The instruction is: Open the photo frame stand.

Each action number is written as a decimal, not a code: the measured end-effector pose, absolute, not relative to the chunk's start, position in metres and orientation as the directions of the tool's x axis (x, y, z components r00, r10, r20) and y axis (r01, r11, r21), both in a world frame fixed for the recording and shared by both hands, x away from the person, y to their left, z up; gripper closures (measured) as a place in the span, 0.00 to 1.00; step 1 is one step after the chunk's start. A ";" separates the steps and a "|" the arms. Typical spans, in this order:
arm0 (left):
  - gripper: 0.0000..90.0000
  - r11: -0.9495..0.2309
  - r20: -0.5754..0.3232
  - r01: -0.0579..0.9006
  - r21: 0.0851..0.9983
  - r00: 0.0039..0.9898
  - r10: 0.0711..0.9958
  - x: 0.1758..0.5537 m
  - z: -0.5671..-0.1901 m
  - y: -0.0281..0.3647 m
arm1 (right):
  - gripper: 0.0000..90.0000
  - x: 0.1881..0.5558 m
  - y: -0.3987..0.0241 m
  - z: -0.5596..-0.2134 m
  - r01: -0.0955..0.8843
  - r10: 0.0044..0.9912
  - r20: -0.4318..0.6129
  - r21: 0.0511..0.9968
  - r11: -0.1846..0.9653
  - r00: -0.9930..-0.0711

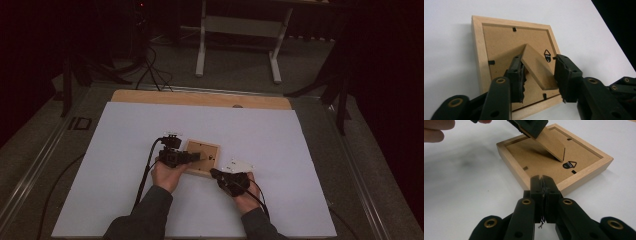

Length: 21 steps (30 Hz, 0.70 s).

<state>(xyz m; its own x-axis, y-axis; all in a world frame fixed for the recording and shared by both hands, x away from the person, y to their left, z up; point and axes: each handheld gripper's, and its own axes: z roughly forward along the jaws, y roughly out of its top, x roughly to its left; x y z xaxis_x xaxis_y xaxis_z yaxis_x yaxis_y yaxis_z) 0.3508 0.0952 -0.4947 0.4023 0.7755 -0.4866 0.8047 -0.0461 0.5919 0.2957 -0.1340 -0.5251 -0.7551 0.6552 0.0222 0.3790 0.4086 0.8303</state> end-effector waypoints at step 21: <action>0.80 -0.053 -0.504 0.805 0.591 0.419 0.755 0.350 -0.494 0.094 | 0.80 0.298 -0.141 -0.520 0.382 0.661 0.036 0.839 0.388 -0.750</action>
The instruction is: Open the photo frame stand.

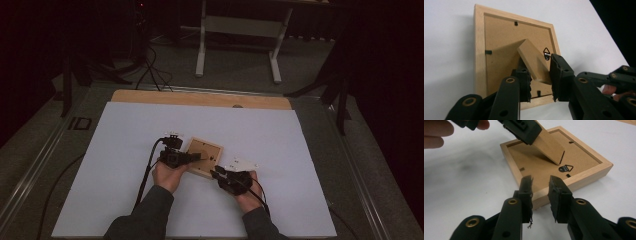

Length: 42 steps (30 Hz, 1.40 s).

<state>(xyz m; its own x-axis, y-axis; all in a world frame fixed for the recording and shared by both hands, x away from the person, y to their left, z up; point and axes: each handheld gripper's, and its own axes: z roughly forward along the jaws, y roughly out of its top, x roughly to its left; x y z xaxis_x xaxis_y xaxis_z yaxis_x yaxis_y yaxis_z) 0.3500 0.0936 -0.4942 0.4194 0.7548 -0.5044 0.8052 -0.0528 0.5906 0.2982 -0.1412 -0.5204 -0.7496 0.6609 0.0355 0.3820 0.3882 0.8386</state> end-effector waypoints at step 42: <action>0.96 -0.063 -0.557 0.754 0.654 0.537 0.634 0.317 -0.490 0.098 | 0.50 0.320 -0.183 -0.511 0.474 0.759 0.197 0.866 0.162 -0.620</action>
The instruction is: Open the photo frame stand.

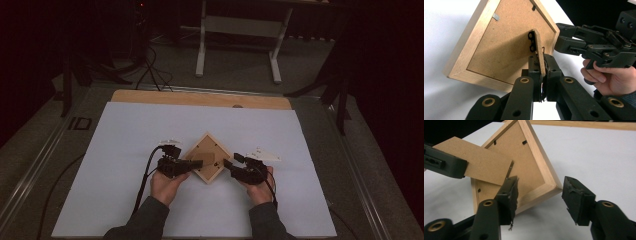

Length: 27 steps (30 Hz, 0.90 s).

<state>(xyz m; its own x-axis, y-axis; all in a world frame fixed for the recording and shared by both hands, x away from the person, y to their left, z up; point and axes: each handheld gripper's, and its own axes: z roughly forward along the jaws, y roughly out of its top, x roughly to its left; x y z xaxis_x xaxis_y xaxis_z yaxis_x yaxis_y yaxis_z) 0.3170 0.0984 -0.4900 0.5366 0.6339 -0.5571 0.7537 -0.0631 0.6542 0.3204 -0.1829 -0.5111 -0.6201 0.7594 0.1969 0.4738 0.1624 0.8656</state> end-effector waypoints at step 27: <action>0.88 -0.144 -0.517 0.734 0.664 0.590 0.621 0.306 -0.501 0.124 | 0.59 0.333 -0.180 -0.512 0.524 0.632 0.373 0.850 0.061 -0.679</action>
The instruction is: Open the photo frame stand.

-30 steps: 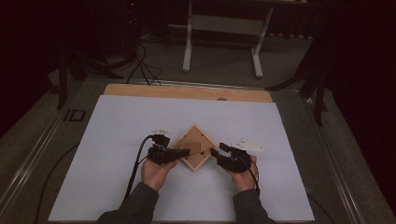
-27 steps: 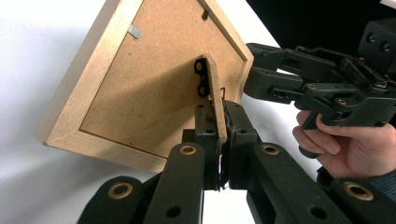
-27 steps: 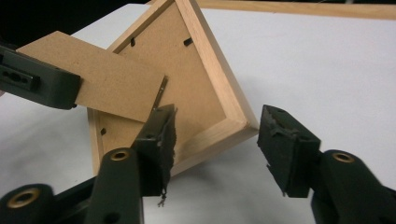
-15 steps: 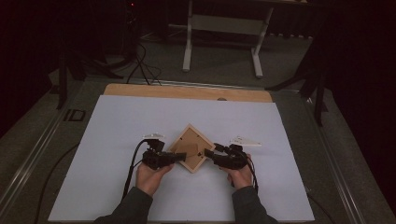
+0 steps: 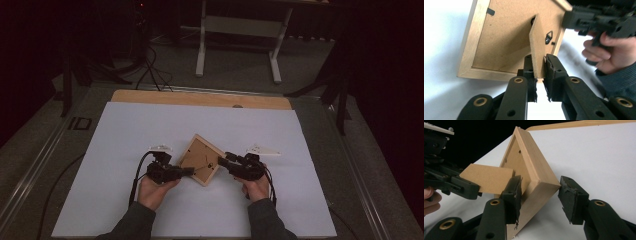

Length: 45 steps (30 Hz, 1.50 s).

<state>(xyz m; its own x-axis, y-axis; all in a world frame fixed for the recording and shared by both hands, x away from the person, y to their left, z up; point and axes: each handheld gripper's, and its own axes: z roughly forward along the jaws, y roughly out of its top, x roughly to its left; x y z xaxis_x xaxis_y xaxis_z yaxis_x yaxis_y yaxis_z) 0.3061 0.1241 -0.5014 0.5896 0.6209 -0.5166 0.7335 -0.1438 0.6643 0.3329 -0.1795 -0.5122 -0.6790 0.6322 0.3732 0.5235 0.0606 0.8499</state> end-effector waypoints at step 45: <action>0.83 -0.224 -0.442 0.681 0.697 0.654 0.615 0.305 -0.504 0.135 | 0.66 0.317 -0.160 -0.486 0.362 0.616 0.173 0.911 0.195 -0.769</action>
